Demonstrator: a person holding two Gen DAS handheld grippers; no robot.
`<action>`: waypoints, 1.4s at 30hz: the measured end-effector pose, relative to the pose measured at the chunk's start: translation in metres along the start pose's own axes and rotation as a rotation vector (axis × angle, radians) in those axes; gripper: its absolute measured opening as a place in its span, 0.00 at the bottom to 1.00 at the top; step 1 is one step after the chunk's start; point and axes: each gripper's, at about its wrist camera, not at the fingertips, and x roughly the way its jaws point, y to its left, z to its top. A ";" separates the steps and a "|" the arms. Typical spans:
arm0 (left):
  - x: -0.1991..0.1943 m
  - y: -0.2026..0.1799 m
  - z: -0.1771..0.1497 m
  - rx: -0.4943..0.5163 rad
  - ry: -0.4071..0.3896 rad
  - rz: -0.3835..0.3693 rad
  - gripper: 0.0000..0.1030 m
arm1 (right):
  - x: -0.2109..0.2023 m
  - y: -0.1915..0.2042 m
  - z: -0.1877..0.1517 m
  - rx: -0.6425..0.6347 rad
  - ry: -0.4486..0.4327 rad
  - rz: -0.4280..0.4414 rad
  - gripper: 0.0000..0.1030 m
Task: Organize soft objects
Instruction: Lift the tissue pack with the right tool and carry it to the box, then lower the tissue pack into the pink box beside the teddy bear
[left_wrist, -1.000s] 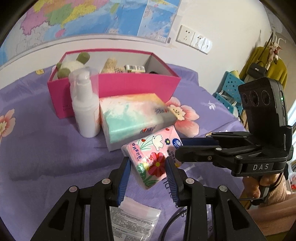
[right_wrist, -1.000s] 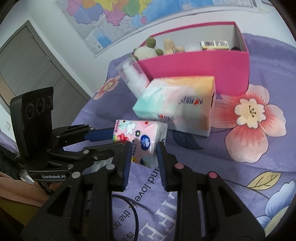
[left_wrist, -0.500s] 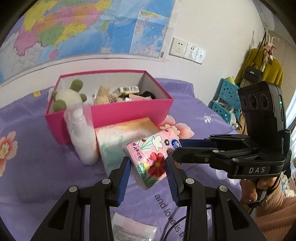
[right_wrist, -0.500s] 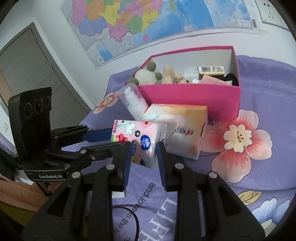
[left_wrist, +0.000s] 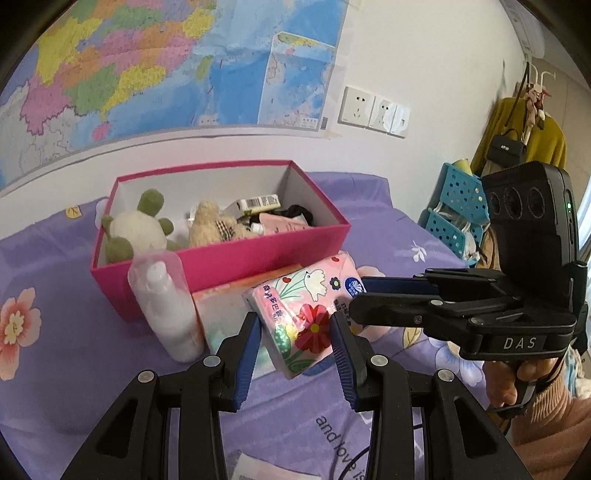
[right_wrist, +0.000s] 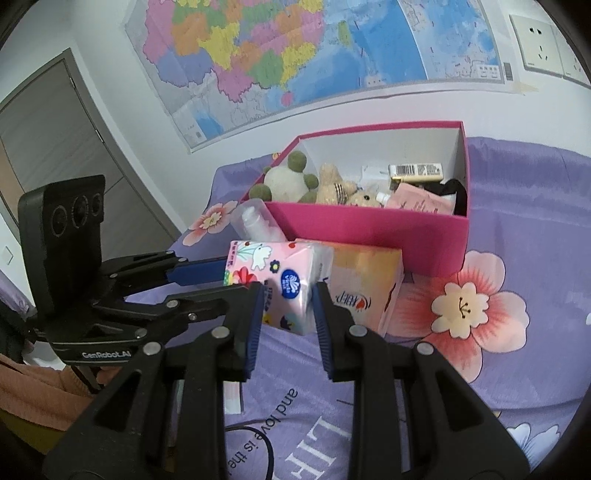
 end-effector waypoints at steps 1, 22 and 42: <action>0.000 0.001 0.003 0.000 -0.004 0.001 0.37 | 0.000 0.000 0.002 -0.001 -0.002 0.001 0.30; -0.002 0.002 0.042 0.036 -0.065 0.032 0.37 | -0.004 -0.006 0.038 -0.033 -0.056 -0.015 0.30; 0.009 0.011 0.066 0.047 -0.083 0.071 0.37 | 0.003 -0.011 0.065 -0.051 -0.066 -0.027 0.30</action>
